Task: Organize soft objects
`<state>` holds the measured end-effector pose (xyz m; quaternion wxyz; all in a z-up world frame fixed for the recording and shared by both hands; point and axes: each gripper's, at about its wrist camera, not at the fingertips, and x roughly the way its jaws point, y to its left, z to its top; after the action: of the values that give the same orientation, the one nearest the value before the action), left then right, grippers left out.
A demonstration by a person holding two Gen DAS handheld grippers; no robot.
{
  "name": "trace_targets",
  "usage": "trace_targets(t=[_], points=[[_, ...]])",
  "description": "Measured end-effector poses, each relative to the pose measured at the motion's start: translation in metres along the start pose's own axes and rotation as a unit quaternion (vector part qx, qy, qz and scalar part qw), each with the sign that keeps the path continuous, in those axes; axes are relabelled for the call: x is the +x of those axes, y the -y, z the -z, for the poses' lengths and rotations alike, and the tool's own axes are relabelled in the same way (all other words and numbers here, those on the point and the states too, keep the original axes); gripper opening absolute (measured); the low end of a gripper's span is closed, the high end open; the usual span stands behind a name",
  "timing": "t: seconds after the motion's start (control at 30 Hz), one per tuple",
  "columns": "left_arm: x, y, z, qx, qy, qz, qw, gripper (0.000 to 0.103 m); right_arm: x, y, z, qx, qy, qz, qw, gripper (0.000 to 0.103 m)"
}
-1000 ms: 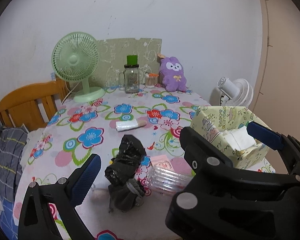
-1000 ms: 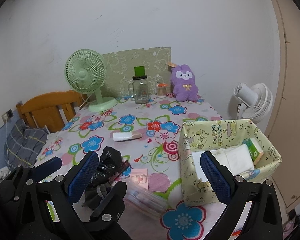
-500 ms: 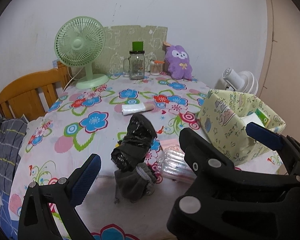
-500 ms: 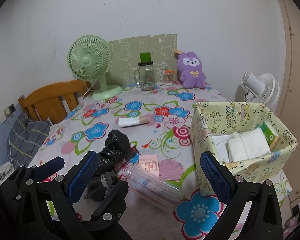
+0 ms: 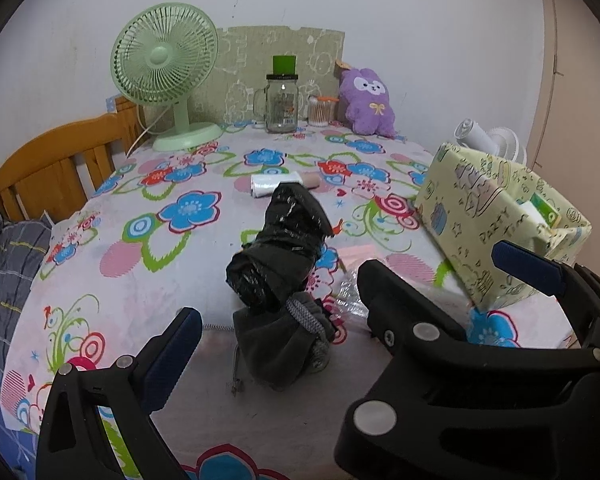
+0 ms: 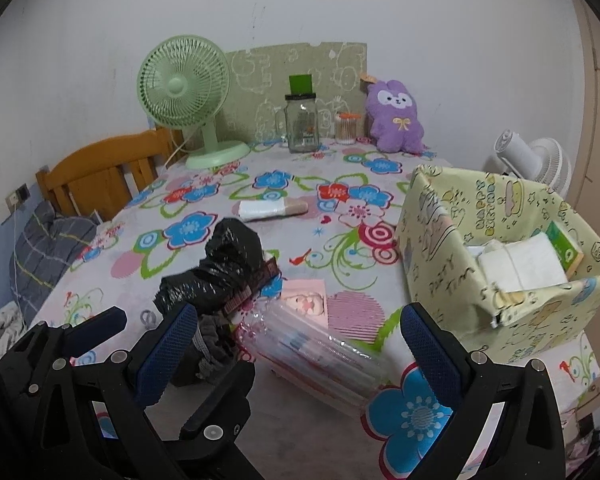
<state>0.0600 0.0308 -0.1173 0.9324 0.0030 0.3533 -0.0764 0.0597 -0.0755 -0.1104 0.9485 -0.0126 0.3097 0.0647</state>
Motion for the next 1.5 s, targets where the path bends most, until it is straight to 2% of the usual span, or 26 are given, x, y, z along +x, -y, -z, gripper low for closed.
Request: trace_targets(t=[0.5, 0.67, 0.77, 1.0, 1.07, 1.23, 1.5], points=[[0.032, -0.013, 0.008, -0.011, -0.024, -0.024, 0.9994, 0.102, 0.036, 0.001, 0.012, 0.001, -0.036, 0.013, 0.999, 0.102], [0.037, -0.013, 0.008, -0.002, -0.025, -0.03, 0.9992, 0.098, 0.044, 0.001, 0.015, 0.008, -0.045, 0.011, 0.999, 0.102], [0.039, -0.013, 0.008, -0.001, -0.028, -0.032, 0.9991, 0.092, 0.048, 0.001, 0.015, 0.009, -0.05, 0.011, 0.999, 0.102], [0.044, -0.009, 0.009, 0.013, -0.033, -0.021, 0.9992, 0.066, 0.055, 0.001, 0.019, 0.012, -0.065, 0.012, 0.998, 0.095], [0.043, -0.007, 0.009, 0.015, -0.032, -0.022, 0.9991, 0.063, 0.055, 0.002, 0.018, 0.015, -0.065, 0.011, 0.998, 0.095], [0.042, -0.006, 0.009, 0.017, -0.032, -0.019, 0.9992, 0.057, 0.057, 0.003, 0.019, 0.019, -0.074, 0.005, 0.997, 0.087], [0.039, -0.01, 0.01, -0.006, -0.043, 0.002, 0.9991, 0.056, 0.054, -0.001, 0.02, 0.034, -0.087, -0.03, 0.995, 0.068]])
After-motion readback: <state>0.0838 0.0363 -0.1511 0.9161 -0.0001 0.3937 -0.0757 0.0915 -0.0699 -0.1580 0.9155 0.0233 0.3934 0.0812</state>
